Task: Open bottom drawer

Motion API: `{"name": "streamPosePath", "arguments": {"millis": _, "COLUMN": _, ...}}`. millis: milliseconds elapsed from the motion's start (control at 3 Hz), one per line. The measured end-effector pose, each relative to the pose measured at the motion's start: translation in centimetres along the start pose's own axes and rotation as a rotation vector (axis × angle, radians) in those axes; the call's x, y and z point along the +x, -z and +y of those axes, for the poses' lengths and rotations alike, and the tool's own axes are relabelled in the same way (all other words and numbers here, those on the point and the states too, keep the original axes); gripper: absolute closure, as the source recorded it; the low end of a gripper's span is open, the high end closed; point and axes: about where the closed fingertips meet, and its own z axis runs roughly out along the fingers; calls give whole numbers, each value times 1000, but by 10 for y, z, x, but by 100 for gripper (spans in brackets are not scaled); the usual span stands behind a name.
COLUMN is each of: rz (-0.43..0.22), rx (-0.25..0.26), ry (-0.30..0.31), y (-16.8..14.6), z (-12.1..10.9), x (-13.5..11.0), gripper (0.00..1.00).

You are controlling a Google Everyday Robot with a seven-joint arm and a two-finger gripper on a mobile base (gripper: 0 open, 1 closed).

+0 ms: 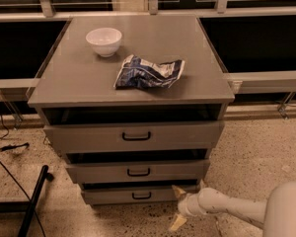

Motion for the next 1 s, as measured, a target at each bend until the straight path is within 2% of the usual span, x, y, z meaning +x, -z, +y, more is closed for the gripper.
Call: {"name": "streamPosePath", "arguments": {"millis": 1000, "rz": 21, "rx": -1, "ry": 45, "y": -34, "z": -21, "x": 15, "gripper": 0}}
